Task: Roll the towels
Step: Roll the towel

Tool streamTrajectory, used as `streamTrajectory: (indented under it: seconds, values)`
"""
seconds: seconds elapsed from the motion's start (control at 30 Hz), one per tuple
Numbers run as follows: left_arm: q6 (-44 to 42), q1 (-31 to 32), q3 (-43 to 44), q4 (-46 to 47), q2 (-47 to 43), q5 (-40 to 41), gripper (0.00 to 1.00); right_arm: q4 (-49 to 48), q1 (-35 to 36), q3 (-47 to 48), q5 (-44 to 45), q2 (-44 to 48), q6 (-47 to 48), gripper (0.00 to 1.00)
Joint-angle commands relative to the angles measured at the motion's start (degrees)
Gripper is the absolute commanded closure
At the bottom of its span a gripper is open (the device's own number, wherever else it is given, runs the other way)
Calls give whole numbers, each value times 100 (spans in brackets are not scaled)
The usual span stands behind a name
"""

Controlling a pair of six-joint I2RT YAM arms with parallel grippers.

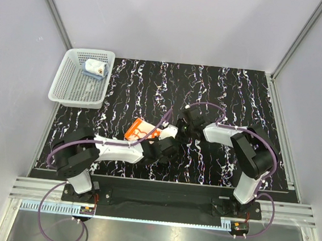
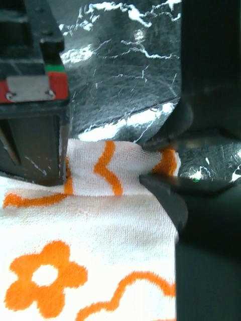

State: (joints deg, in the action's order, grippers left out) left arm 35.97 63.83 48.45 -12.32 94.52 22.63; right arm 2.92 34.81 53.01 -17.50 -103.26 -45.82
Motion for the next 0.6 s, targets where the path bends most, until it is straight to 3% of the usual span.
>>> streamTrajectory:
  seconds: [0.0, 0.23, 0.3, 0.37, 0.57]
  values:
    - [358, 129, -318, -1387, 646, -734, 79, 587, -202, -72, 809, -396, 442, 84]
    - [332, 129, -283, -1344, 700, -769, 100, 762, -229, -90, 800, -168, 539, 78]
    - [280, 129, -318, -1256, 568, -900, 100, 912, -237, -37, 844, 25, 574, 66]
    - [218, 129, -371, -1081, 419, -1164, 100, 1157, -246, 42, 906, 279, 653, 48]
    - [-89, 121, -678, -167, -337, -2227, 100, 1861, -491, 315, 1415, 912, 908, 33]
